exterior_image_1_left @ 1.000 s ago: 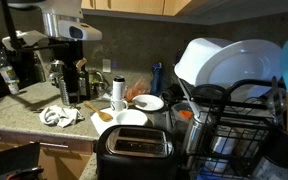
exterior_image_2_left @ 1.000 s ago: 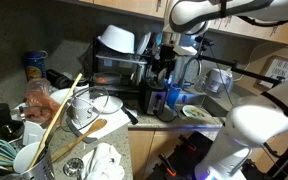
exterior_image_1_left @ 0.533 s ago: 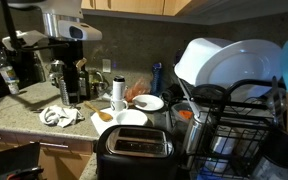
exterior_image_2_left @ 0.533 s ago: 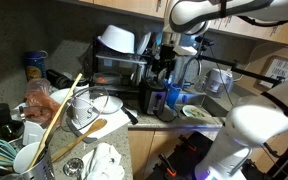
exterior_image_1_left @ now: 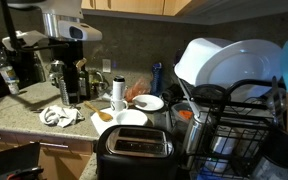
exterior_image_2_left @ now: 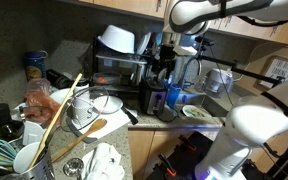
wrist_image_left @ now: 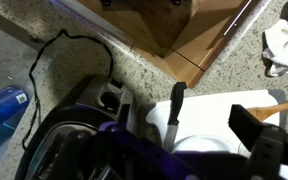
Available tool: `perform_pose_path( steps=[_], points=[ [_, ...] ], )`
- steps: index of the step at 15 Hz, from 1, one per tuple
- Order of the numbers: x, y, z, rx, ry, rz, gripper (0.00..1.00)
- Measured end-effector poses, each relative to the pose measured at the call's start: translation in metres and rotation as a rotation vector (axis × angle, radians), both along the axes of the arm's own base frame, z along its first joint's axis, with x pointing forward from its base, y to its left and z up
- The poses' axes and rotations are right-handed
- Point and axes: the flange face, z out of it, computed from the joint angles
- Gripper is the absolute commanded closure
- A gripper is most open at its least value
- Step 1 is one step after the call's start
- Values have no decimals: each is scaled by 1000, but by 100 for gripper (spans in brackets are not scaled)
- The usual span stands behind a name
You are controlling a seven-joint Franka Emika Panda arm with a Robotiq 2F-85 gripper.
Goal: Push the lever on the toaster downwards
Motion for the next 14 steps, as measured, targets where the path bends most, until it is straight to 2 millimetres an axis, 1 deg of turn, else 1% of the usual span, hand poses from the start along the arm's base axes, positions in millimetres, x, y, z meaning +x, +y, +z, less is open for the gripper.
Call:
perform_pose_path(
  steps=[3, 5, 11, 14],
  points=[
    [2, -5, -5, -6, 11, -34, 0],
    [6, -14, -12, -42, 20, -63, 0],
    [23, -39, -42, -118, 43, -173, 0],
    [28, -46, -51, -134, 47, -231, 0]
  ],
)
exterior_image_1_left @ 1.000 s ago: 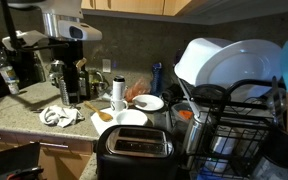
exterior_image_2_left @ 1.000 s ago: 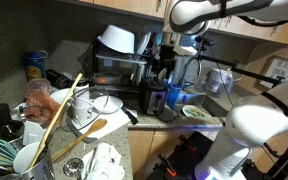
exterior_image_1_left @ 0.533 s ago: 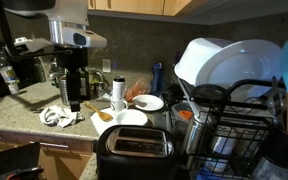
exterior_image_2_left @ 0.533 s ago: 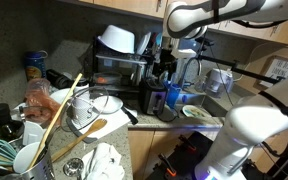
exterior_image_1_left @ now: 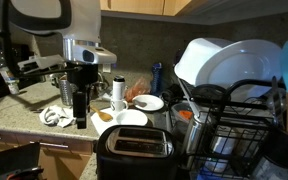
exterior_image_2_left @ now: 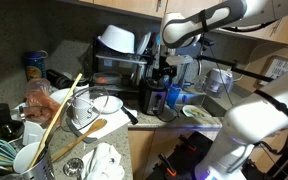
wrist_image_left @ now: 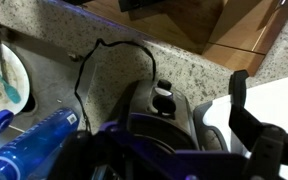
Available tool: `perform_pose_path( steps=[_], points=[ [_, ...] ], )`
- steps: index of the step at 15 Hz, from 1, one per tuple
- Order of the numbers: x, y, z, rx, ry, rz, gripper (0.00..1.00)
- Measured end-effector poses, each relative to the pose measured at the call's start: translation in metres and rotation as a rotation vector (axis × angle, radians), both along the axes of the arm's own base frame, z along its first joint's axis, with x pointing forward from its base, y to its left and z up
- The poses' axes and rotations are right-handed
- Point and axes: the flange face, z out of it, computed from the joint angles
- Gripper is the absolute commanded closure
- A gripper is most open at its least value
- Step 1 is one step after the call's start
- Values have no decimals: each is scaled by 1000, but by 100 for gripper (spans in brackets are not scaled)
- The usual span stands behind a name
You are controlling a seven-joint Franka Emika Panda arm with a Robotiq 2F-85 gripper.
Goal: Push the lever on the toaster downwards
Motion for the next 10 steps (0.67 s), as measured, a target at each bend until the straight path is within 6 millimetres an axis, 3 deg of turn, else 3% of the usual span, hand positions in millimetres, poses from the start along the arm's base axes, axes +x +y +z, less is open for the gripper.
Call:
perform_pose_path(
  steps=[1, 3, 10],
  points=[
    [0, -2, -1, -10, 0, -21, 25],
    [0, -4, -1, -28, -5, -70, 34],
    [-5, 14, 0, -82, -8, -190, 88]
  ],
)
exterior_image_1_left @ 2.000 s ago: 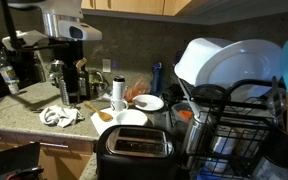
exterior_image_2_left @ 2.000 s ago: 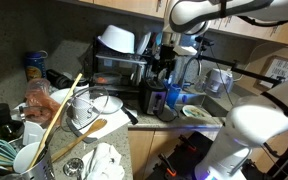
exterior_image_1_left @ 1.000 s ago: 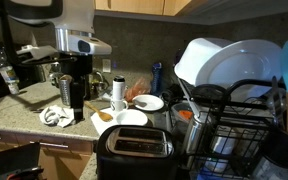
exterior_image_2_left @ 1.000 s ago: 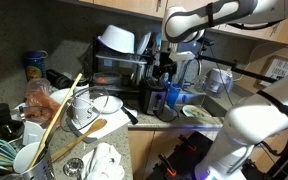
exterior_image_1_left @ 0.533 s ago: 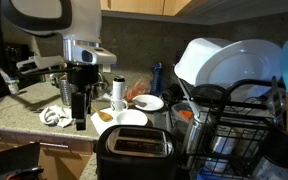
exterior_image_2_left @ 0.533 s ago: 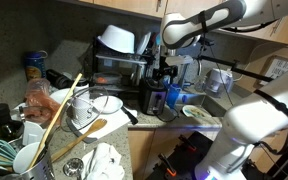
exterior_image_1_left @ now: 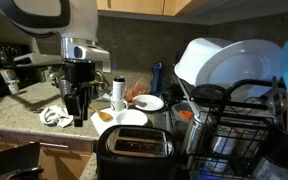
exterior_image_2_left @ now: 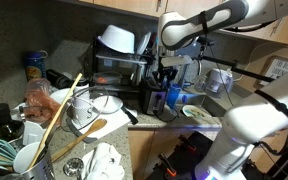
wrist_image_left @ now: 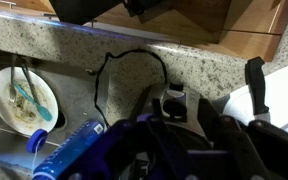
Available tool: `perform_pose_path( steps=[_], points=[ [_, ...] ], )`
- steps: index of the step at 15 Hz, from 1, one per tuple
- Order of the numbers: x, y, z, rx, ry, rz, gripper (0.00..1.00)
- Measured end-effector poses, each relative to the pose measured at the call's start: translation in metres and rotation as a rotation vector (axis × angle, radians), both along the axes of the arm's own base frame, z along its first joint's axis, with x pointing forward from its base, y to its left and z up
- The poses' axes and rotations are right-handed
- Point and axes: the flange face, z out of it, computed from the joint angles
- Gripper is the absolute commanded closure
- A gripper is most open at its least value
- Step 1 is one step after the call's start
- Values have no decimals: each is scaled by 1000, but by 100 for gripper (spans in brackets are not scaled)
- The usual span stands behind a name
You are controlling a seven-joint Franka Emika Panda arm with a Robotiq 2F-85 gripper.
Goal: Push the lever on the toaster downwards
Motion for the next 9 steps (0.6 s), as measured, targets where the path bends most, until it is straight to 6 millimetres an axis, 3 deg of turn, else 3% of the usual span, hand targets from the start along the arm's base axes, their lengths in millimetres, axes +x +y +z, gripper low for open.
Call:
perform_pose_path(
  steps=[3, 9],
  points=[
    [-1, 11, -4, -15, 4, -18, 100],
    [-13, 13, -28, -89, 38, -49, 99]
  ],
)
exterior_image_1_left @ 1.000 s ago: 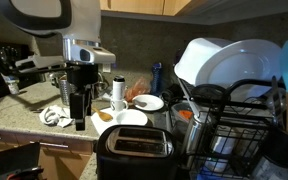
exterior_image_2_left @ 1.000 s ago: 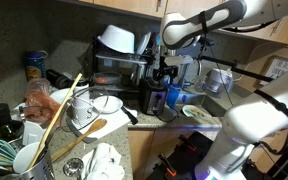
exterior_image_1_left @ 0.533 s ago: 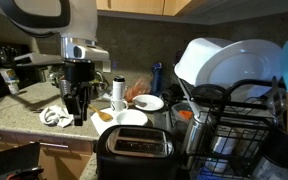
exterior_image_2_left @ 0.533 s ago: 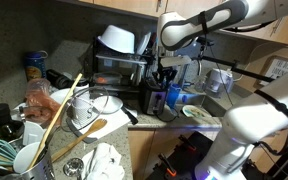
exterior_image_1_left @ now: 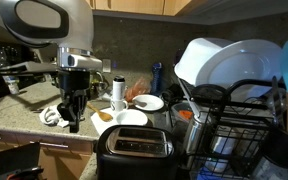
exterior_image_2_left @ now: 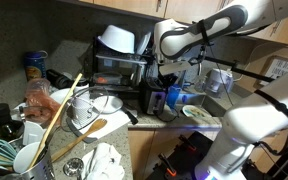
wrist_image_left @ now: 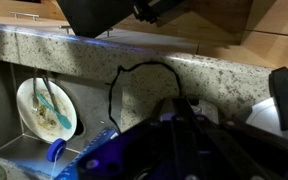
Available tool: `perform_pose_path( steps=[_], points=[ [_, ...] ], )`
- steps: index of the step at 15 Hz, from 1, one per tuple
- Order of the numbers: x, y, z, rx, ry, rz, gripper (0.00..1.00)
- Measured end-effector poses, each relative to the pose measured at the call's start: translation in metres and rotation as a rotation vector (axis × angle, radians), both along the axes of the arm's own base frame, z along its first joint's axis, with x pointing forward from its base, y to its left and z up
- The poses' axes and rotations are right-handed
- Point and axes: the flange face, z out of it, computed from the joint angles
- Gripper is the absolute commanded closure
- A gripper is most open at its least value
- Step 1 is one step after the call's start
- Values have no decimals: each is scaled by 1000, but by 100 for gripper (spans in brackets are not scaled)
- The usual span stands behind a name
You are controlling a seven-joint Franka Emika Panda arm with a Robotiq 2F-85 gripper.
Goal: Push the lever on the toaster downwards
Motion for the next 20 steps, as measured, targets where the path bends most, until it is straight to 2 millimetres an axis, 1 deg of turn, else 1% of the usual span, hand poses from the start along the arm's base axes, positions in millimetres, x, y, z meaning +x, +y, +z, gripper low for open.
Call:
perform_pose_path(
  steps=[3, 7, 11, 18, 20],
  points=[
    [-6, -4, -12, -37, 13, -14, 99],
    [-7, -5, -19, -52, 8, -3, 98],
    [-2, -8, -26, -52, -34, 13, 99],
    [10, -18, -44, -61, -120, 23, 99],
    [14, -17, -48, -52, -140, 30, 98]
  ],
)
